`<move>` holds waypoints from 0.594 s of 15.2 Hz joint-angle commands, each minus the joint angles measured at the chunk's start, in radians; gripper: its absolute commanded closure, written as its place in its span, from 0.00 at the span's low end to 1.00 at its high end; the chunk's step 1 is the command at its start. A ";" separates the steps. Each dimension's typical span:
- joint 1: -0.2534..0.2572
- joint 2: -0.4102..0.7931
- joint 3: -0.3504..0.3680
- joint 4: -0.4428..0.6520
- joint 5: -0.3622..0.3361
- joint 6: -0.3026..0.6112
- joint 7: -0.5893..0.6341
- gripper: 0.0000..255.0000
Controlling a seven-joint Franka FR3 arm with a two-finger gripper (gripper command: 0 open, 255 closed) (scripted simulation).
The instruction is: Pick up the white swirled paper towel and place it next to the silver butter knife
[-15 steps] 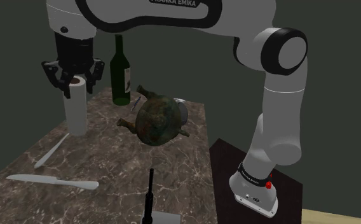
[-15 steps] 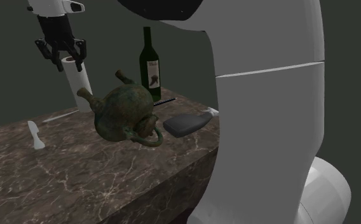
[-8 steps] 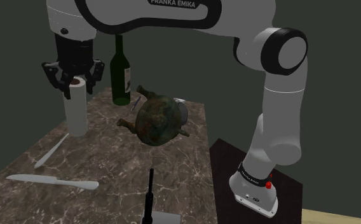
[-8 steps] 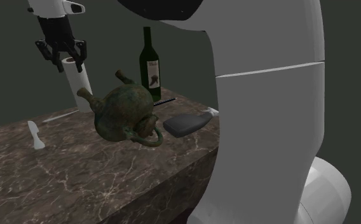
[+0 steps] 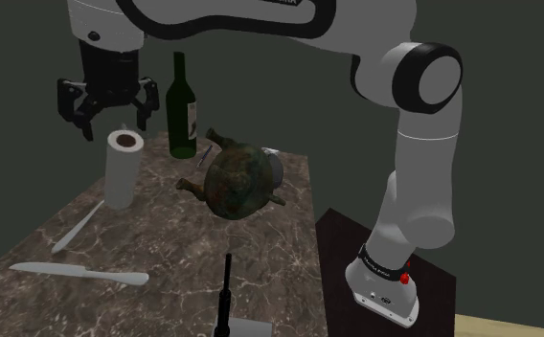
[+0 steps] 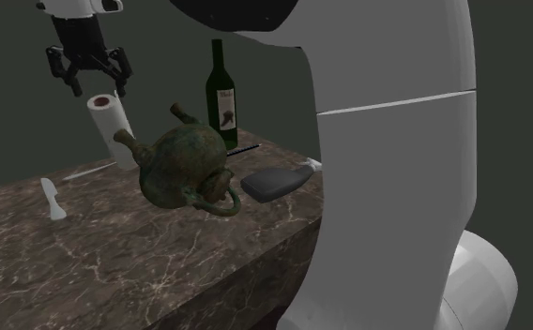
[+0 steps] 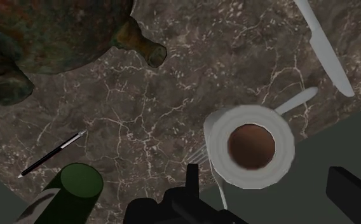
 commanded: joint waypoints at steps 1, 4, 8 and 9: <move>0.008 -0.001 0.003 0.066 0.000 -0.067 -0.005 0.00; 0.014 0.004 0.004 0.100 -0.003 -0.096 -0.006 0.00; 0.014 0.005 0.004 0.100 -0.003 -0.096 -0.006 0.00; 0.014 0.005 0.004 0.100 -0.003 -0.096 -0.006 0.00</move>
